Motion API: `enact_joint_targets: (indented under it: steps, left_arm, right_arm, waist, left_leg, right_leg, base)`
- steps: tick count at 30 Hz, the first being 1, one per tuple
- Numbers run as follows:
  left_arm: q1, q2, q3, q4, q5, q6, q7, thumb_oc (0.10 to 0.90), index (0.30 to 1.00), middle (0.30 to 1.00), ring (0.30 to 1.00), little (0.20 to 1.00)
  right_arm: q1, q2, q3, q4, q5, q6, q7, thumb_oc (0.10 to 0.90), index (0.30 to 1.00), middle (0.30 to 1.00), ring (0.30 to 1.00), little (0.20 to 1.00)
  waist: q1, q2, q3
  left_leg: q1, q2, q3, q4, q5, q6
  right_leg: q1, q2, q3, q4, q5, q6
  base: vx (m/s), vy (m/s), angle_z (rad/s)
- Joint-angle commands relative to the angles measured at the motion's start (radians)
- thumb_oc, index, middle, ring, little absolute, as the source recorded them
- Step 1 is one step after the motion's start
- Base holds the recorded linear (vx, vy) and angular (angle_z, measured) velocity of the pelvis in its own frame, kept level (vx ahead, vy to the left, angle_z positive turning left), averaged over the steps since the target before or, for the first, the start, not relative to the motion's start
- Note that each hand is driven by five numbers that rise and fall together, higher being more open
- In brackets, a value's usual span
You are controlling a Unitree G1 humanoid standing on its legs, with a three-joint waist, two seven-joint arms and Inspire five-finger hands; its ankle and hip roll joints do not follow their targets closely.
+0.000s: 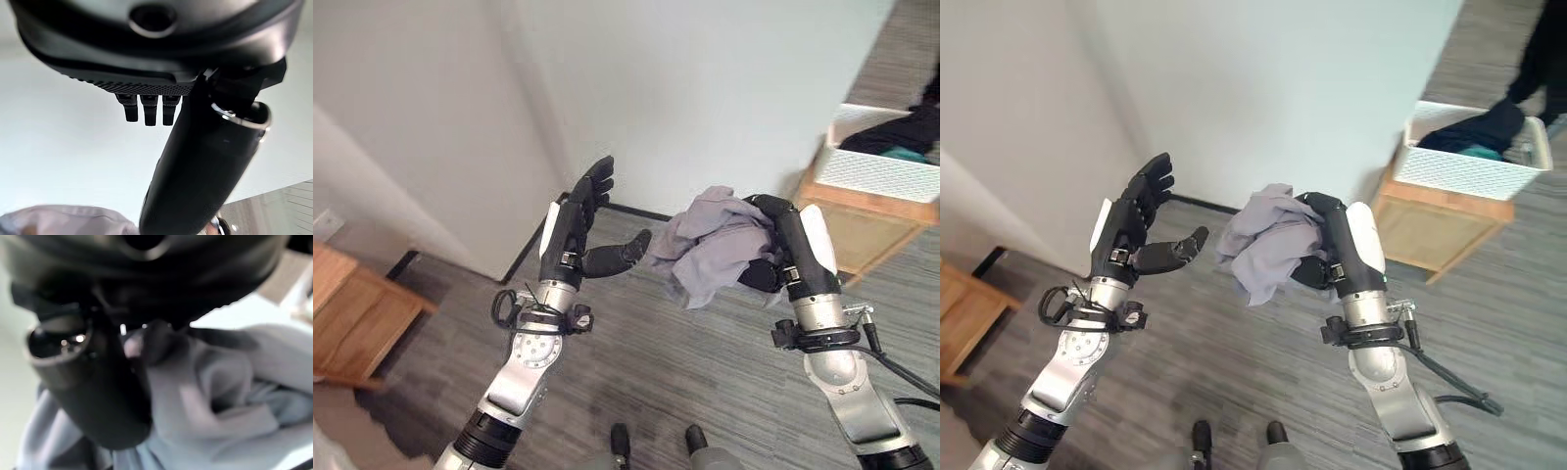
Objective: Pick up bed clothes into laundry basket.
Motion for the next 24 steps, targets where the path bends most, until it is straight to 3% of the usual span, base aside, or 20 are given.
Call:
enact_joint_targets:
  steps: [1,3,4,6,7,9,10,11,13,14,15,16,17,18,19,20,21,22,23,24]
  left_arm:
    - [-0.021,-0.007,0.065,-0.06,0.013,-0.089,0.011,0.8,0.9,0.9,0.9,0.9]
    - [-0.037,-0.005,0.047,-0.029,0.04,-0.071,0.01,0.8,0.9,0.9,0.9,0.9]
    - [-0.043,-0.005,0.036,-0.013,0.051,-0.065,0.007,0.8,0.9,0.9,0.9,0.9]
    - [-0.045,-0.005,0.015,0.008,0.056,-0.055,0.021,0.8,0.9,0.9,0.9,0.9]
    - [-0.048,-0.008,0.008,0.022,0.048,-0.048,0.028,0.8,0.9,0.9,0.9,0.9]
    - [-0.039,0.001,0.013,0.02,0.048,-0.037,0.019,0.8,0.9,0.9,0.9,0.9]
    - [-0.039,0.002,0.013,0.02,0.048,-0.037,0.019,0.8,0.9,0.9,0.9,0.9]
    - [-0.033,0.008,0.017,0.017,0.043,-0.034,0.008,0.8,0.9,0.9,0.9,0.9]
    - [-0.017,0.015,0.03,0.034,0.016,-0.026,-0.008,0.8,0.9,0.9,0.9,0.9]
    - [-0.017,0.015,0.031,0.034,0.016,-0.026,-0.008,0.8,0.9,0.9,0.9,0.9]
    - [0.013,0.022,0.051,0.03,-0.002,-0.025,-0.02,0.8,0.9,0.9,0.9,0.9]
    - [0.033,0.024,0.066,0.026,-0.009,-0.024,-0.023,0.8,0.9,0.9,0.9,0.9]
    - [0.035,0.025,0.068,0.025,-0.01,-0.024,-0.023,0.8,0.9,0.9,0.9,0.9]
    - [0.064,0.029,0.092,0.019,-0.019,-0.021,-0.04,0.8,0.9,0.9,0.9,0.9]
    - [0.084,0.031,0.104,0.012,-0.025,-0.025,-0.045,0.8,0.9,0.9,0.9,0.9]
    - [0.087,0.032,0.105,0.011,-0.025,-0.025,-0.046,0.8,0.9,0.9,0.9,0.9]
    - [0.115,0.02,0.125,0.01,-0.051,-0.025,-0.04,0.8,0.9,0.9,0.9,0.9]
    - [0.116,0.02,0.126,0.01,-0.052,-0.025,-0.04,0.8,0.9,0.9,0.9,0.9]
    - [0.111,0.011,0.13,0.015,-0.073,-0.019,-0.029,0.8,0.9,0.9,0.9,0.9]
    - [0.104,0.006,0.129,0.019,-0.085,-0.017,-0.022,0.8,0.9,0.9,0.9,0.9]
  right_arm:
    - [0.002,-0.021,-0.141,-0.112,-0.042,-0.107,-0.052,0.4,0.3,0.3,0.3,0.3]
    - [0.027,-0.028,-0.177,-0.078,-0.095,-0.079,-0.076,0.4,0.3,0.3,0.3,0.3]
    - [0.038,-0.029,-0.188,-0.061,-0.121,-0.066,-0.086,0.4,0.3,0.3,0.3,0.3]
    - [0.048,-0.015,-0.191,-0.033,-0.146,-0.036,-0.092,0.4,0.3,0.3,0.3,0.3]
    - [0.056,-0.006,-0.201,-0.02,-0.163,-0.019,-0.11,0.4,0.3,0.3,0.3,0.3]
    - [0.055,0.003,-0.205,0.007,-0.191,0.007,-0.121,0.4,0.3,0.3,0.3,0.3]
    - [0.054,0.004,-0.205,0.007,-0.191,0.007,-0.121,0.4,0.3,0.3,0.3,0.3]
    - [0.055,0.009,-0.208,0.016,-0.197,0.015,-0.125,0.4,0.3,0.3,0.3,0.3]
    - [0.038,0.025,-0.198,0.059,-0.207,0.044,-0.117,0.4,0.3,0.3,0.3,0.3]
    - [0.036,0.026,-0.198,0.06,-0.207,0.044,-0.117,0.4,0.3,0.3,0.3,0.3]
    - [0.01,0.021,-0.181,0.077,-0.21,0.053,-0.106,0.4,0.3,0.3,0.3,0.3]
    - [-0.008,0.019,-0.167,0.082,-0.209,0.056,-0.1,0.4,0.3,0.3,0.3,0.3]
    - [-0.009,0.019,-0.166,0.083,-0.209,0.056,-0.1,0.4,0.3,0.3,0.3,0.3]
    - [-0.037,0.012,-0.145,0.096,-0.21,0.059,-0.081,0.4,0.3,0.3,0.3,0.3]
    - [-0.048,0.013,-0.132,0.095,-0.203,0.054,-0.074,0.4,0.3,0.3,0.3,0.3]
    - [-0.049,0.014,-0.13,0.096,-0.203,0.053,-0.074,0.4,0.3,0.3,0.3,0.3]
    - [-0.068,0.013,-0.107,0.093,-0.186,0.05,-0.054,0.4,0.3,0.3,0.3,0.3]
    - [-0.069,0.012,-0.106,0.094,-0.185,0.05,-0.054,0.4,0.3,0.3,0.3,0.3]
    - [-0.106,0.007,-0.073,0.097,-0.165,0.043,-0.056,0.4,0.3,0.3,0.3,0.3]
    - [-0.125,-0.003,-0.061,0.096,-0.153,0.044,-0.059,0.4,0.3,0.3,0.3,0.3]
  waist:
    - [0.011,-0.01,-0.112]
    - [-0.021,0.002,-0.107]
    - [-0.038,0.003,-0.097]
    - [-0.068,-0.011,-0.047]
    - [-0.069,-0.008,-0.03]
    - [-0.054,0.005,-0.033]
    - [-0.056,0.003,-0.034]
    - [-0.045,0.007,-0.037]
    - [-0.018,0.011,-0.036]
    - [-0.016,0.01,-0.036]
    - [0.014,0.014,-0.04]
    - [0.033,0.015,-0.046]
    - [0.034,0.015,-0.046]
    - [0.074,-0.008,-0.072]
    - [0.088,-0.023,-0.087]
    - [0.088,-0.023,-0.087]
    - [0.1,-0.031,-0.102]
    - [0.101,-0.029,-0.102]
    - [0.117,-0.028,-0.093]
    - [0.132,-0.022,-0.075]
  left_leg:
    - [0.09,0.033,0.041,0.049,-0.211,0.007]
    - [0.145,0.042,0.06,-0.092,-0.181,0.016]
    - [0.169,0.048,0.074,-0.14,-0.171,0.017]
    - [0.196,0.058,0.101,-0.186,-0.144,0.017]
    - [0.186,0.074,0.111,-0.186,-0.143,0.01]
    - [0.17,0.068,0.129,-0.186,-0.147,0.025]
    - [0.166,0.066,0.127,-0.186,-0.143,0.026]
    - [0.162,0.067,0.136,-0.186,-0.146,0.034]
    - [0.165,0.083,0.181,-0.186,-0.154,0.035]
    - [0.162,0.083,0.183,-0.186,-0.15,0.035]
    - [0.172,0.097,0.212,-0.186,-0.157,0.024]
    - [0.175,0.107,0.231,-0.186,-0.157,0.016]
    - [0.176,0.107,0.234,-0.186,-0.158,0.016]
    - [0.188,0.118,0.264,-0.186,-0.156,-0.004]
    - [0.193,0.133,0.272,-0.179,-0.15,-0.017]
    - [0.195,0.136,0.273,-0.179,-0.15,-0.018]
    - [0.192,0.189,0.284,-0.094,-0.167,-0.043]
    - [0.19,0.196,0.285,-0.084,-0.173,-0.046]
    - [0.126,0.279,0.277,0.136,-0.1,-0.064]
    - [0.064,0.325,0.236,0.287,-0.027,-0.069]
  right_leg:
    - [0.009,0.058,-0.076,-0.107,0.04,-0.011]
    - [-0.071,0.076,-0.115,0.019,0.029,0.003]
    - [-0.119,0.08,-0.144,0.084,0.038,0.033]
    - [-0.253,0.074,-0.183,0.266,0.169,0.156]
    - [-0.301,0.057,-0.251,0.319,0.172,0.156]
    - [-0.297,-0.045,-0.392,0.322,0.143,0.156]
    - [-0.298,-0.047,-0.394,0.319,0.148,0.156]
    - [-0.289,-0.091,-0.44,0.322,0.122,0.133]
    - [-0.284,-0.173,-0.465,0.319,0.09,0.078]
    - [-0.286,-0.171,-0.464,0.314,0.096,0.076]
    - [-0.259,-0.232,-0.472,0.261,0.106,0.071]
    - [-0.248,-0.257,-0.489,0.236,0.114,0.068]
    - [-0.248,-0.256,-0.487,0.234,0.115,0.068]
    - [-0.179,-0.253,-0.556,0.126,0.092,0.064]
    - [-0.147,-0.226,-0.564,0.074,0.084,0.066]
    - [-0.143,-0.222,-0.565,0.067,0.087,0.065]
    - [-0.113,-0.174,-0.535,0.023,0.049,0.057]
    - [-0.11,-0.168,-0.534,0.021,0.048,0.055]
    - [-0.053,-0.113,-0.521,-0.037,0.026,0.004]
    - [-0.015,-0.077,-0.514,-0.07,0.011,-0.032]
  base:
    - [0.04,0.106,-0.09]
    - [-0.02,0.109,0.06]
    - [-0.11,0.061,0.03]
    - [-0.22,-0.039,-0.16]
    - [-0.24,-0.071,-0.27]
    - [-0.11,0.016,-0.32]
    - [-0.05,0.05,-0.34]
    - [-0.04,-0.016,-0.29]
    - [-0.04,-0.121,-0.67]
    - [0.01,-0.286,-1.14]
    - [0.06,-0.281,-1.1]
    - [0.07,-0.278,-1.15]
    - [0.17,-0.349,-1.2]
    - [0.21,-0.449,-1.05]
    - [0.22,-0.454,-1.08]
    - [0.3,-0.493,-1.0]
    - [0.22,-0.306,-1.01]
    - [0.33,-0.684,-1.3]
    - [0.16,-0.59,-1.12]
    - [0.17,-0.723,-1.1]
